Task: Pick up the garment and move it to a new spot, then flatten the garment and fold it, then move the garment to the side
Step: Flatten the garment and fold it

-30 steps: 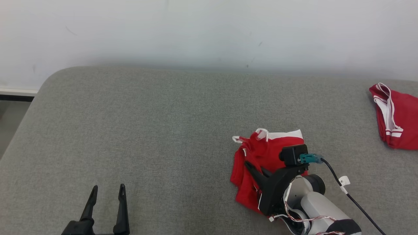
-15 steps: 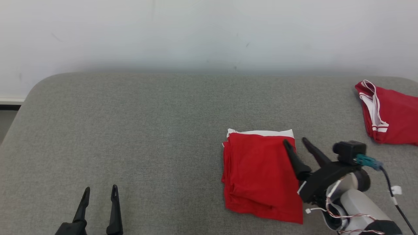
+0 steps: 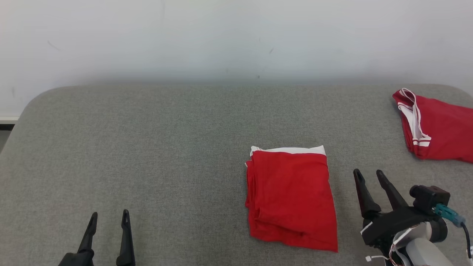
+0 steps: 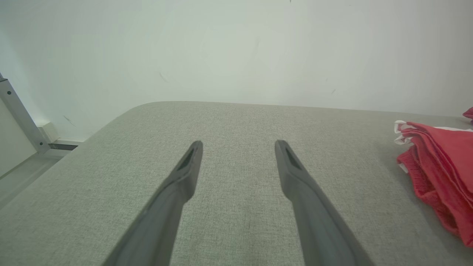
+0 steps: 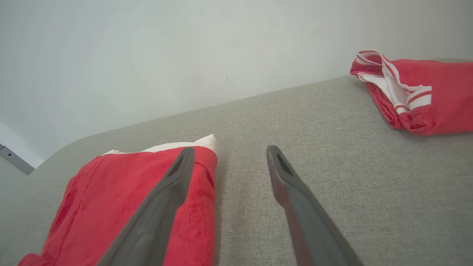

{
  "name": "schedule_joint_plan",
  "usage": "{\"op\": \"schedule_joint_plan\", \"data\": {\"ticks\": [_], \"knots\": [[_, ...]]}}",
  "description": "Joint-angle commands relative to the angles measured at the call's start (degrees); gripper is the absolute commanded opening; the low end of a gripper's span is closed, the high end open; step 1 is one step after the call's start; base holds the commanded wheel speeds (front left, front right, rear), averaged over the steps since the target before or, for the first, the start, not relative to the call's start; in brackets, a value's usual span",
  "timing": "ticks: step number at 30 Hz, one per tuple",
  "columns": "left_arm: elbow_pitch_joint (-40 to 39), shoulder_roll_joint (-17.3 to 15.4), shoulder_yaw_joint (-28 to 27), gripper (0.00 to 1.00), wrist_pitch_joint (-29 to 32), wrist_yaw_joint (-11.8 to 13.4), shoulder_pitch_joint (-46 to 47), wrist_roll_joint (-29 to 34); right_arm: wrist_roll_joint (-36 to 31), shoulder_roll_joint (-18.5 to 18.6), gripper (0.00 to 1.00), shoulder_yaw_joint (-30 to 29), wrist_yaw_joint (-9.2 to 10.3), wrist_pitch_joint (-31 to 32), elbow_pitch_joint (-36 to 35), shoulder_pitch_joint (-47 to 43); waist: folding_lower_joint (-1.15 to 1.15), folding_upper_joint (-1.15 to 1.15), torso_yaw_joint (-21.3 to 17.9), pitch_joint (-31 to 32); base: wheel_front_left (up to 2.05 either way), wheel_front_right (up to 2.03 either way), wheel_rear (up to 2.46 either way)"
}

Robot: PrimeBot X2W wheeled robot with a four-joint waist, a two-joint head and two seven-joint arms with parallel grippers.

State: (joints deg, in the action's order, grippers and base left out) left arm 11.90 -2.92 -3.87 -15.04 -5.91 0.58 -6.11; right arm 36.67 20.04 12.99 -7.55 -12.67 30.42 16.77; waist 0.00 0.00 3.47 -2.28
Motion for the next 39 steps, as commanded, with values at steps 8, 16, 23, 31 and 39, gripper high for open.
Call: {"op": "schedule_joint_plan", "data": {"ticks": [8, 16, 23, 31, 39], "knots": [[-0.5, -0.12, -0.76, 1.0, -0.18, -0.45, -1.8, 1.23, -8.52, -1.63, 1.0, -5.96, 0.16, -2.42, -4.8, -4.61, 0.0, 0.0, -0.84, 1.13, 0.0, 0.0, 0.0], [-2.06, -0.2, -1.36, 1.0, -0.18, -0.31, -3.75, 2.06, -14.96, -5.88, 1.0, -10.17, 0.16, -2.5, -13.54, -9.97, 0.0, 0.0, -2.09, 1.71, 0.0, 0.0, 0.0], [-3.59, -0.1, -1.25, 1.0, -0.18, 0.26, -4.33, 1.97, -18.73, -10.64, 1.0, -13.6, 0.16, -2.45, -21.78, -16.28, 0.0, 0.0, -2.44, 2.22, 0.0, 0.0, 0.0], [-5.01, -0.37, -0.76, 1.0, -0.18, 0.34, -5.3, 3.46, -22.58, -13.0, 1.0, -13.75, 0.16, -2.46, -25.47, -19.74, 0.0, 0.0, -3.31, 2.42, 0.0, 0.0, 0.0], [-5.99, -0.22, -0.44, 1.0, -0.18, 0.87, -6.29, 3.73, -23.74, -14.76, 1.0, -14.41, 0.16, -2.45, -25.94, -20.94, 0.0, 0.0, -3.82, 2.63, 0.0, 0.0, 0.0]]}}
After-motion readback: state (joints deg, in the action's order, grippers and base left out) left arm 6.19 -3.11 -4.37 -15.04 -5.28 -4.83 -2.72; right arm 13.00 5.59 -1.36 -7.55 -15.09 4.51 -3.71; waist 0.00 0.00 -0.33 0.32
